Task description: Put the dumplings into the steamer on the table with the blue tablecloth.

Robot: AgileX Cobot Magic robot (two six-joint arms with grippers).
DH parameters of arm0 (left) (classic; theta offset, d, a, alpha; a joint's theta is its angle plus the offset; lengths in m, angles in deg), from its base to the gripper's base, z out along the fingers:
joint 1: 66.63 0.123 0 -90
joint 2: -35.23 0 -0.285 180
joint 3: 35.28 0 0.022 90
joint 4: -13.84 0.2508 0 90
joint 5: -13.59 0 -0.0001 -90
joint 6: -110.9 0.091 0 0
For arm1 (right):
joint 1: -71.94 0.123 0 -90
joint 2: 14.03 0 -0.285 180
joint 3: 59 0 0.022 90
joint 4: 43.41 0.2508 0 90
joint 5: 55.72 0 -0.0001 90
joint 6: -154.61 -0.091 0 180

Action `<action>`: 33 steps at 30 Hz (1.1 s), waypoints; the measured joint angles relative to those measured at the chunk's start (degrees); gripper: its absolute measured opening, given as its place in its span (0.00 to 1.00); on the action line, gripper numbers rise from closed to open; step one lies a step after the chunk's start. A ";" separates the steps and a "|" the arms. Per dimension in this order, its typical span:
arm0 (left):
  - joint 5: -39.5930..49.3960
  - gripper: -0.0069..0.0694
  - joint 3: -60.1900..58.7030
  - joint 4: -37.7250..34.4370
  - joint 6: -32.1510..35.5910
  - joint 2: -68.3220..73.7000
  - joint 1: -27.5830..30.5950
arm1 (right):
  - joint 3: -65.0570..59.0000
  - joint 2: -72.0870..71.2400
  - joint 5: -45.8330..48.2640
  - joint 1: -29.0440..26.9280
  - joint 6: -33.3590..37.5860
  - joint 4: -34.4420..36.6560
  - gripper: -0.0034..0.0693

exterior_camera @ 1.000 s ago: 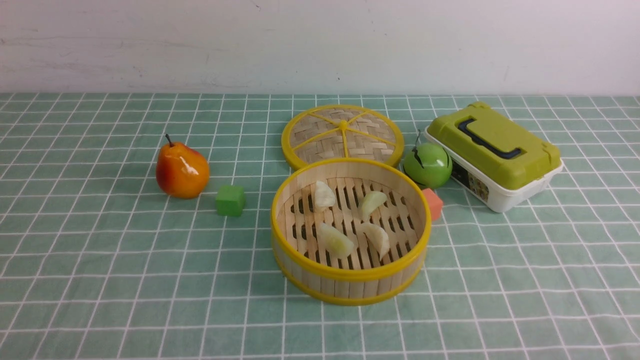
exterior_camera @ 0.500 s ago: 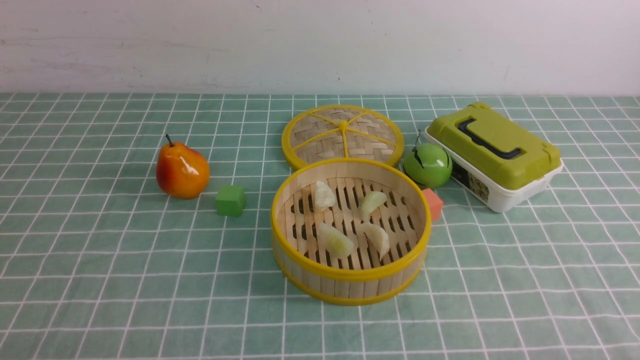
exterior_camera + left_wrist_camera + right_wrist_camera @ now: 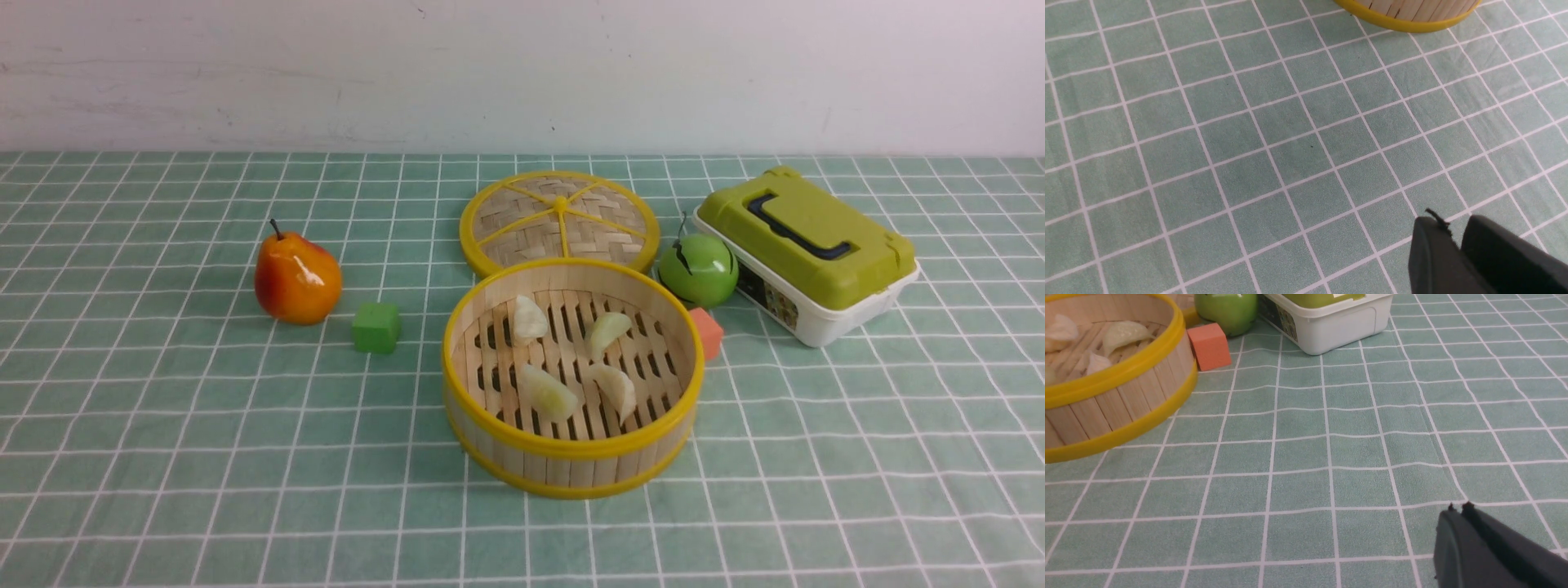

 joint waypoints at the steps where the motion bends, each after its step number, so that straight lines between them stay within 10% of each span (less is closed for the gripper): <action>1: 0.00 0.23 0.00 0.00 0.00 0.00 0.00 | 0.00 -0.01 0.00 0.00 0.00 0.00 0.03; 23: -0.85 0.26 -0.66 0.34 0.00 -0.06 0.00 | 0.00 -0.06 0.02 0.00 0.00 0.05 0.05; 33: -37.89 0.14 -20.23 2.11 -6.78 -14.41 13.57 | 0.00 -0.06 0.02 -0.01 0.00 0.17 0.06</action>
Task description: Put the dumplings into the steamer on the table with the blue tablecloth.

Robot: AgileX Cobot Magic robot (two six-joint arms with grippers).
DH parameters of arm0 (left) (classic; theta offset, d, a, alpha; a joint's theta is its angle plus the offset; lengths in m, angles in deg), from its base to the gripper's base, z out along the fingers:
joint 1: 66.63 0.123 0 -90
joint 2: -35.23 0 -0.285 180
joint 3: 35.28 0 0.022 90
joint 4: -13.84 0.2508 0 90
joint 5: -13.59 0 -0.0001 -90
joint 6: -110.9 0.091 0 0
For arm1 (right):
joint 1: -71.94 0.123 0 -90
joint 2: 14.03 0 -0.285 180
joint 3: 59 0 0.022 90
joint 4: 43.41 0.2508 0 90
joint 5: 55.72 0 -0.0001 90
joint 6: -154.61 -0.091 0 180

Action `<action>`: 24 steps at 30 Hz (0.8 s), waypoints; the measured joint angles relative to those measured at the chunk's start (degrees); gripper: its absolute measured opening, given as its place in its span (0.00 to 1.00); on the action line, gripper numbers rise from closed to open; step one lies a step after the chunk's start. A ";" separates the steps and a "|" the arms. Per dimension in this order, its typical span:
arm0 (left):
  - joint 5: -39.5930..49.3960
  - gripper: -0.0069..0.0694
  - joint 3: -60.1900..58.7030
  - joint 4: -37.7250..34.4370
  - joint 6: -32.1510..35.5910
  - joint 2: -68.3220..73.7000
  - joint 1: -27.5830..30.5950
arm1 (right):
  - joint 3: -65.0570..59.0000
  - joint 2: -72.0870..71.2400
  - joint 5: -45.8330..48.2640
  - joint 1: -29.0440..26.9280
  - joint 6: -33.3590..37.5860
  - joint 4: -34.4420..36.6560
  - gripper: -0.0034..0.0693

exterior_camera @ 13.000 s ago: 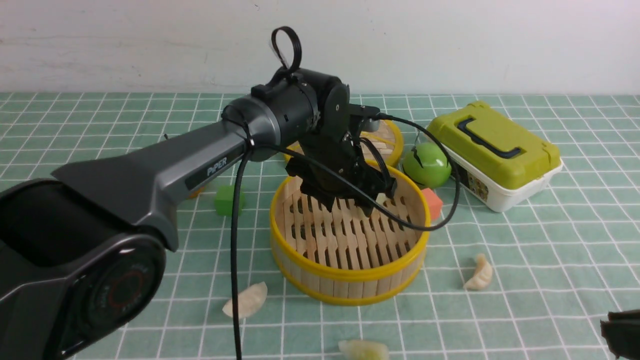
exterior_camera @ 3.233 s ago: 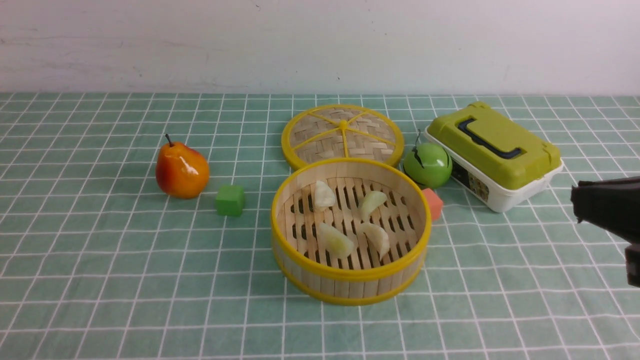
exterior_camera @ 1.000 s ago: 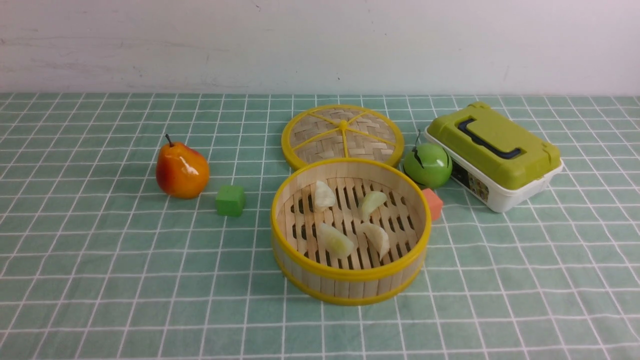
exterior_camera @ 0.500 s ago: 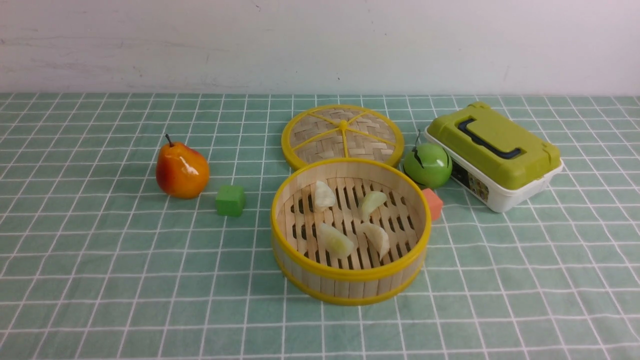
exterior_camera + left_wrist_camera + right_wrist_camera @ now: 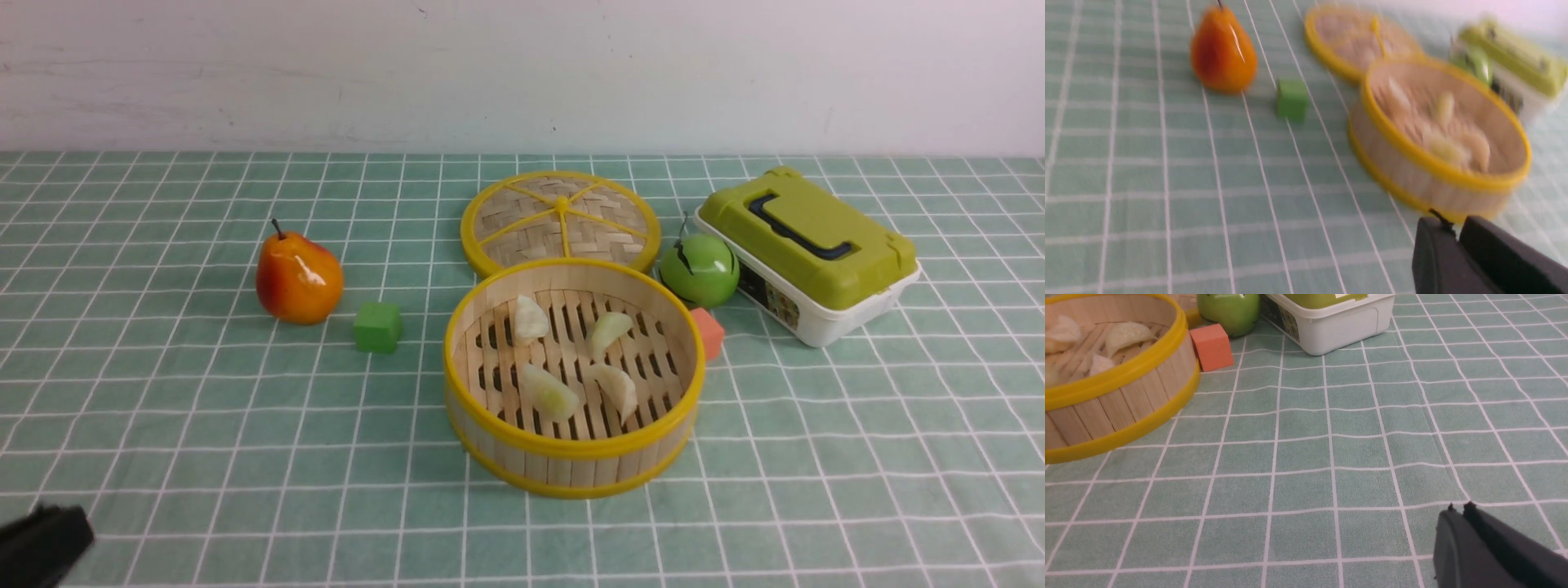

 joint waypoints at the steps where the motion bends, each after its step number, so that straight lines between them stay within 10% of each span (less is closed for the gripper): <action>1: -3.08 0.11 -1.80 0.00 -0.10 -1.22 2.12 | 0.00 0.00 0.00 0.00 0.00 0.00 0.06; 9: -5.53 0.07 -12.09 0.00 -0.75 -11.95 18.98 | 0.00 0.00 0.00 0.00 0.00 0.00 0.08; 24: 9.94 0.07 -12.69 2.18 0.69 -11.96 18.95 | 0.00 0.00 0.00 0.00 0.00 0.00 0.09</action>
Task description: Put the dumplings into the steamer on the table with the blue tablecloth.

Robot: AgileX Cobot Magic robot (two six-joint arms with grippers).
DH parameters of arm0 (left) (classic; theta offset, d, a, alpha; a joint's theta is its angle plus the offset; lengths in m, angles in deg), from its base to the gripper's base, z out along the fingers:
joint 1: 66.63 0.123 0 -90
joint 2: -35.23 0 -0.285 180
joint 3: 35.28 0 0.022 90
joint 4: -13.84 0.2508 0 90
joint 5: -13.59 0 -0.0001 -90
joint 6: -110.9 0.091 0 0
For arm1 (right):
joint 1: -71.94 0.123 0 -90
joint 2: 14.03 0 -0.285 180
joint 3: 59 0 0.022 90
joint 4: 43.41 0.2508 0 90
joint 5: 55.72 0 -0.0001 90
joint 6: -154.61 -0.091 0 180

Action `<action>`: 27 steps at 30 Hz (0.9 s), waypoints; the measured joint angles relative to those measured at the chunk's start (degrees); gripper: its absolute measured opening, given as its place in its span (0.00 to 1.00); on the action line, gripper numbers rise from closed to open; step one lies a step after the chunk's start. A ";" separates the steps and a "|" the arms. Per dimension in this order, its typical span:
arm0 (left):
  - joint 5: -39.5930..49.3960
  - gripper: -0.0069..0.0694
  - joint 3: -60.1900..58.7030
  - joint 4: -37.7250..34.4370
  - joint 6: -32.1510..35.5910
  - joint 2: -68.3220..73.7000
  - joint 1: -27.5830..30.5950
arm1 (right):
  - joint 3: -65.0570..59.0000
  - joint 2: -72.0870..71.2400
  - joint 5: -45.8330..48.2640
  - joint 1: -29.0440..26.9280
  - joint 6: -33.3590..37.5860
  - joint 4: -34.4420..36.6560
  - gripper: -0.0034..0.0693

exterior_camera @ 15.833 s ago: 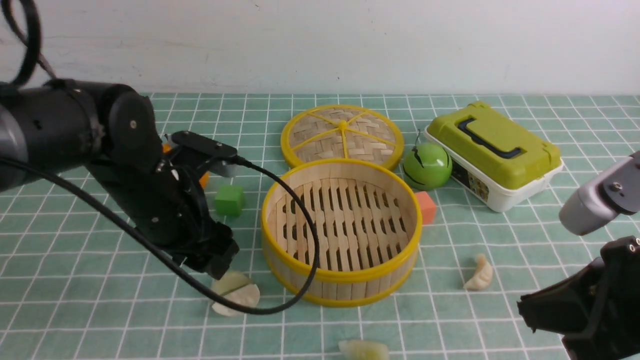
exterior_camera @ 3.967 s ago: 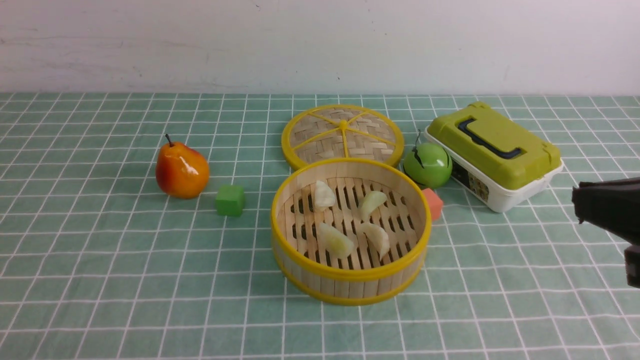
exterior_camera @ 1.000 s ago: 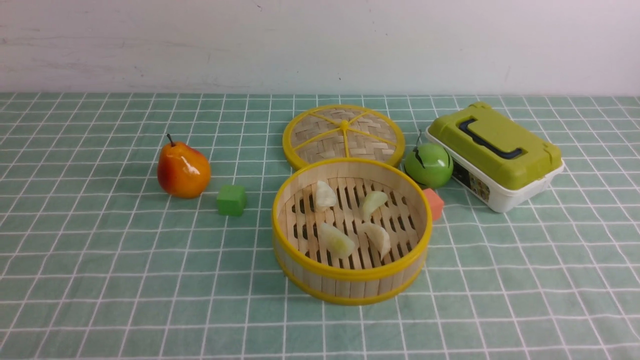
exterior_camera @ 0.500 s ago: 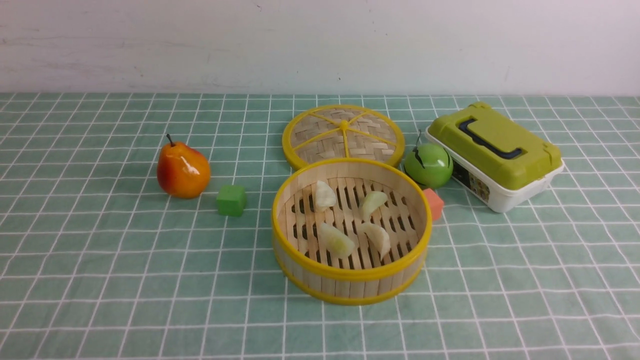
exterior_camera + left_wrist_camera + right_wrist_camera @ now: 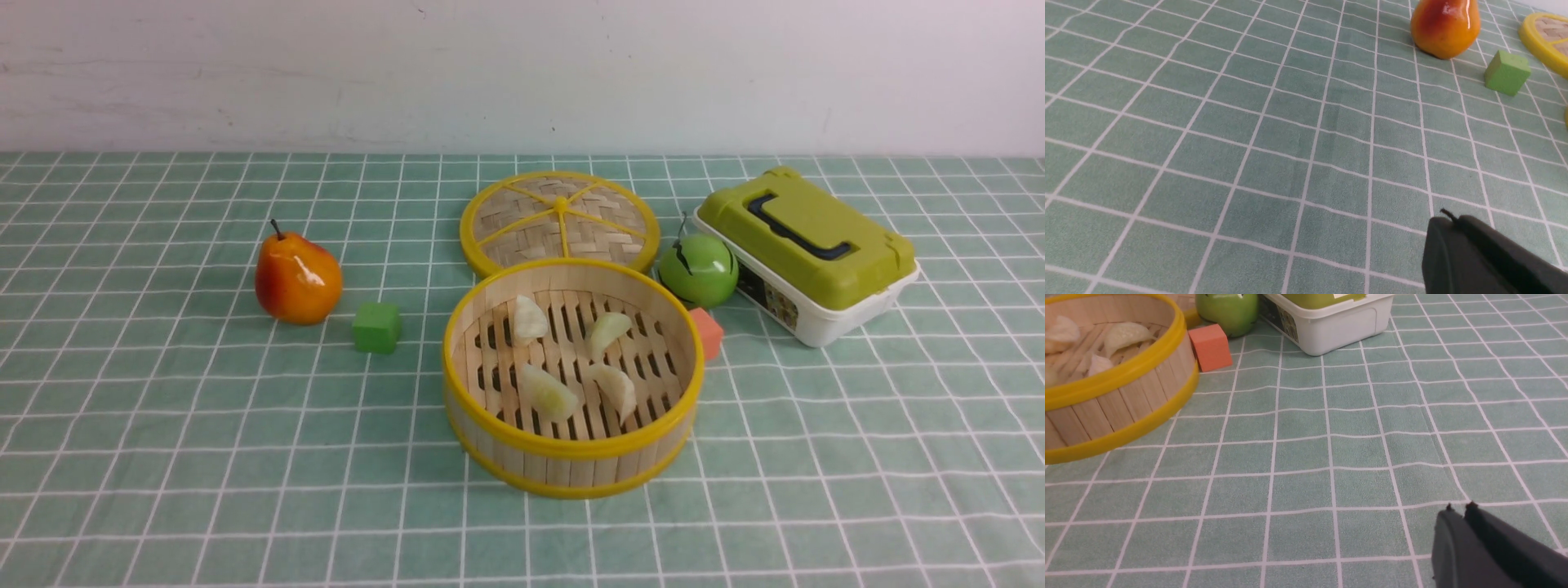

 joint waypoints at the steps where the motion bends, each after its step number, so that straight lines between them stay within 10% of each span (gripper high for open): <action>1: -0.04 0.07 0.00 0.06 0.16 0.00 -0.45 | 0.00 0.00 0.00 0.00 0.00 0.00 0.09; 27: 0.14 0.07 0.00 0.19 0.33 0.00 -2.31 | 0.00 0.00 0.00 0.00 0.00 0.00 0.14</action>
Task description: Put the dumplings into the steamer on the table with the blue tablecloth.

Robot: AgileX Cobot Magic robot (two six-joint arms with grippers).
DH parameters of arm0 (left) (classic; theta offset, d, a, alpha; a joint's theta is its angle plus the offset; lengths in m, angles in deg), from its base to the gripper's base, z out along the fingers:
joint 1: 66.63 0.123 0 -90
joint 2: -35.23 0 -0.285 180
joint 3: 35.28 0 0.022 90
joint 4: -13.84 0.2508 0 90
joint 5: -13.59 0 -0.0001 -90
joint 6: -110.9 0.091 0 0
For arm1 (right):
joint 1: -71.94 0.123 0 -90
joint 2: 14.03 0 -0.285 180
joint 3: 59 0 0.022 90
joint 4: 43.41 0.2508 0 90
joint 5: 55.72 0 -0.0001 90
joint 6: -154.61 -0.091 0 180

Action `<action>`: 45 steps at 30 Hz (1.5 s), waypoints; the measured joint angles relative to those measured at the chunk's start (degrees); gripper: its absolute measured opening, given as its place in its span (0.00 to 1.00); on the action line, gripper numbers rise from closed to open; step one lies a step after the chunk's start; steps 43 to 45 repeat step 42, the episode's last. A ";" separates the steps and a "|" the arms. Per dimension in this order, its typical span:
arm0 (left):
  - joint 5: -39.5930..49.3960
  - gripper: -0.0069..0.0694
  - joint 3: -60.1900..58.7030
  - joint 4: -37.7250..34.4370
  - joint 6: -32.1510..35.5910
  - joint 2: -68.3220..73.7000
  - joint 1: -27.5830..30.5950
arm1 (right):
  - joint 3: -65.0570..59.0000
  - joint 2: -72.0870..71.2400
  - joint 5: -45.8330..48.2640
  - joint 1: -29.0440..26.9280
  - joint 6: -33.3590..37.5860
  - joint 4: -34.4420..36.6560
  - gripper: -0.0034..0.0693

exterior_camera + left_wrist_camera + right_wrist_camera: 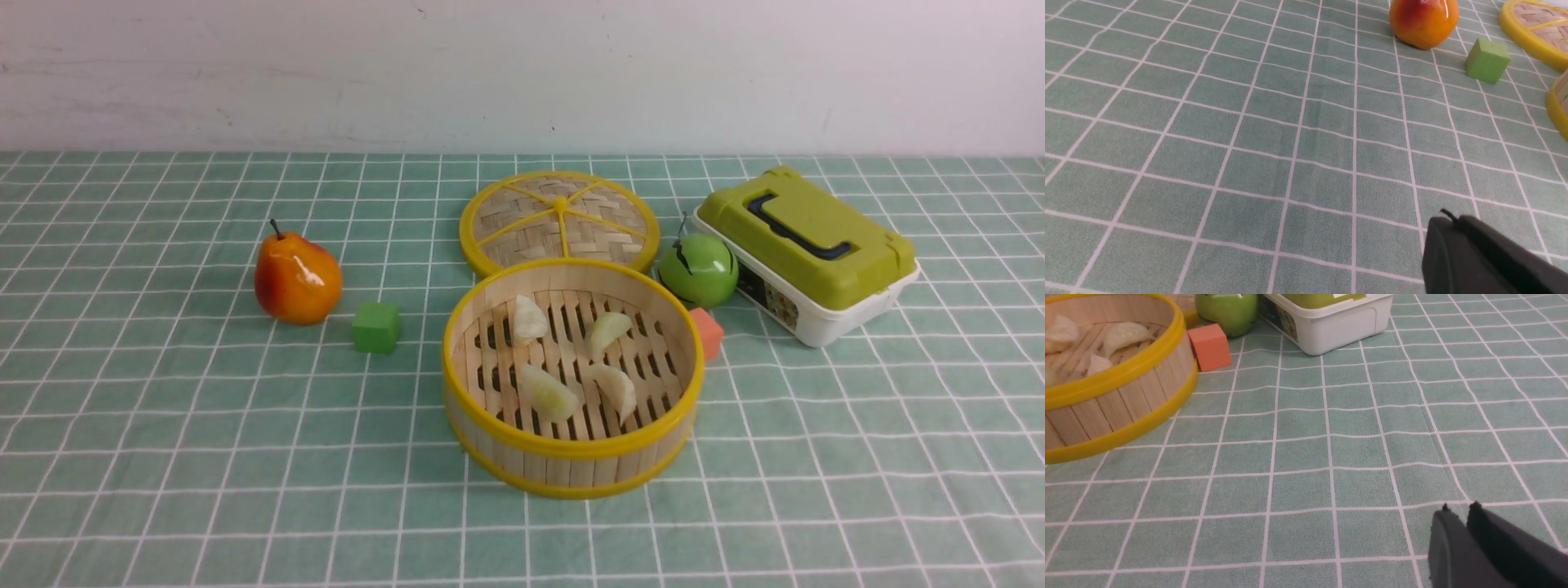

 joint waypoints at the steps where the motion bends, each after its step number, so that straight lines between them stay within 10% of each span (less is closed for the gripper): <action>1: 0.00 0.07 0.00 0.00 0.00 0.00 0.00 | 0.00 0.00 0.00 0.00 0.00 0.00 0.14; 45: 0.04 0.08 0.00 -0.05 0.15 0.00 0.00 | 0.00 0.00 0.00 0.00 0.00 0.00 0.21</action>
